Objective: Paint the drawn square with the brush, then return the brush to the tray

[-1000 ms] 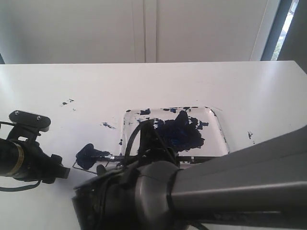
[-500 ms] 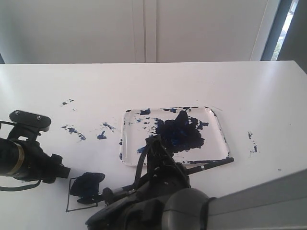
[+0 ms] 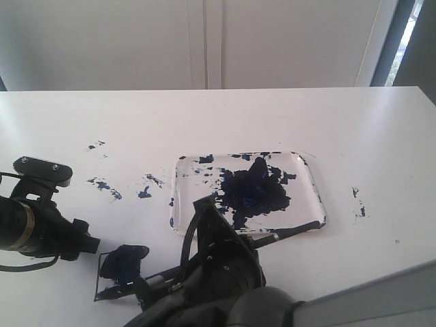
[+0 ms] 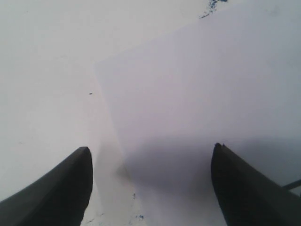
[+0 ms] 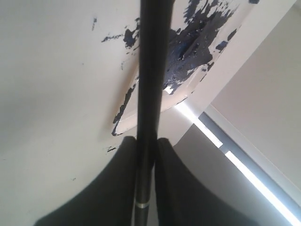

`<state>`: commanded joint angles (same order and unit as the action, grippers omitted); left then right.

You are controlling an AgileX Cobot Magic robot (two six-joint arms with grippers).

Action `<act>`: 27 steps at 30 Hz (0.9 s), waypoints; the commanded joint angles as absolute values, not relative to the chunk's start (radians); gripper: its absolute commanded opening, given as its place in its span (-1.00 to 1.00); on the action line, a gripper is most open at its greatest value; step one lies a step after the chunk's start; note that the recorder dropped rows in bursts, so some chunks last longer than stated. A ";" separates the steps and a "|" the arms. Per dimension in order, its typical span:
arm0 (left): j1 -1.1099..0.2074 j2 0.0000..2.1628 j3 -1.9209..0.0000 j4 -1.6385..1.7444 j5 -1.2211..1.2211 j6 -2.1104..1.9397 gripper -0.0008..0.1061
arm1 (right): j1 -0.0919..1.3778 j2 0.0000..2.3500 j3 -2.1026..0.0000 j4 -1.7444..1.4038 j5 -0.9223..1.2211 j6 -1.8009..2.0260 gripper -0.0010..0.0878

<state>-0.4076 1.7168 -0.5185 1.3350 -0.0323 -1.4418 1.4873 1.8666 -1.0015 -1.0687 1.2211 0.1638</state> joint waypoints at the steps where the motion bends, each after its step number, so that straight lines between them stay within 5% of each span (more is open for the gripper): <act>1: -0.408 1.717 -0.519 1.335 -0.032 -1.442 0.42 | 1.487 1.867 -1.002 -1.074 1.221 0.164 -0.98; 27: -0.408 1.717 -0.519 1.335 -0.032 -1.442 0.42 | 1.414 1.947 -1.002 -1.244 1.221 0.164 -0.98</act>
<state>-0.4076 1.7168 -0.5185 1.3350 -0.0323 -1.4418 1.4135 1.9469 -1.0015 -1.2442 1.2211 0.1643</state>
